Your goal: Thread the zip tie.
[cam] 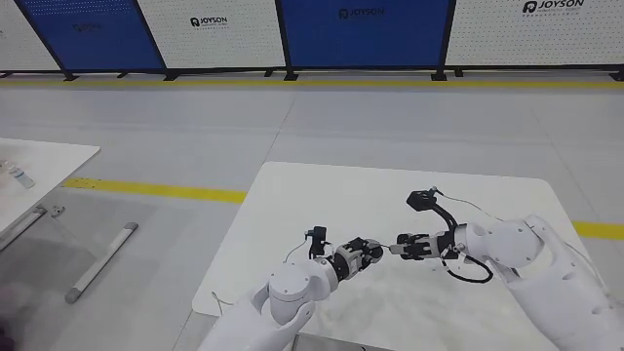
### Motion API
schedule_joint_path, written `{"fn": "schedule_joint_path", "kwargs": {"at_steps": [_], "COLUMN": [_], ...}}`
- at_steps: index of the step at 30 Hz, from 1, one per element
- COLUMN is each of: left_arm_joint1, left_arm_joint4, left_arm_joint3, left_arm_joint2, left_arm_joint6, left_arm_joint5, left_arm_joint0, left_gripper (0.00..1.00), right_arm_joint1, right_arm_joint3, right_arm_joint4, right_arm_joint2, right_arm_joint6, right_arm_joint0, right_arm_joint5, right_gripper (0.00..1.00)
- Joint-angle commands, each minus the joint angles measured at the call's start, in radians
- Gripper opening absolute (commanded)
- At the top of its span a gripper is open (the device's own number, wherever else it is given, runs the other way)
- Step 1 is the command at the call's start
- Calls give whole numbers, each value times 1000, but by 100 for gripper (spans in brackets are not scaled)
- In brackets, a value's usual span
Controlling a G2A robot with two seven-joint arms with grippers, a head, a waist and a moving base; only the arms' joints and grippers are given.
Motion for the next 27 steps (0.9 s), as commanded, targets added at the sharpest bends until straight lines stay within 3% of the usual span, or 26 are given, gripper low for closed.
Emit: {"fn": "schedule_joint_path", "kwargs": {"at_steps": [1,2,3,5,9,13,23,24,25,27], "left_arm_joint1": [-1,-1,-1,-2,-4,-5,-7,-7,-6,-6], "left_arm_joint4": [-1,-1,1,6,13,15,10,8,15,20], "left_arm_joint3": [2,2,4,7,11,13,11,11,11,12], "left_arm_joint2": [0,0,1,5,11,13,12,13,13,13], "left_arm_joint6": [1,2,3,7,8,10,6,-1,-11,-23], "left_arm_joint5": [0,0,1,4,8,9,11,12,11,3], "left_arm_joint0": [-1,-1,-2,-2,-5,-6,-4,-5,-7,-7], "left_gripper": [0,0,0,0,0,0,0,35,100,100], "right_arm_joint1": [-1,-2,-2,-4,-7,-10,-13,-13,-13,-12], "right_arm_joint3": [-1,-1,-2,-2,0,3,15,16,16,15], "right_arm_joint4": [-2,-3,-5,-6,-7,-7,0,0,3,6], "right_arm_joint2": [-2,-2,-4,-6,-8,-12,-10,-9,-5,1], "right_arm_joint6": [2,2,4,3,5,7,14,14,6,6], "right_arm_joint0": [1,1,2,4,7,9,9,9,7,3], "right_arm_joint5": [-1,-1,-1,-1,-9,-10,-27,-28,-30,-34], "right_gripper": [19,20,12,16,15,0,0,0,0,0]}}
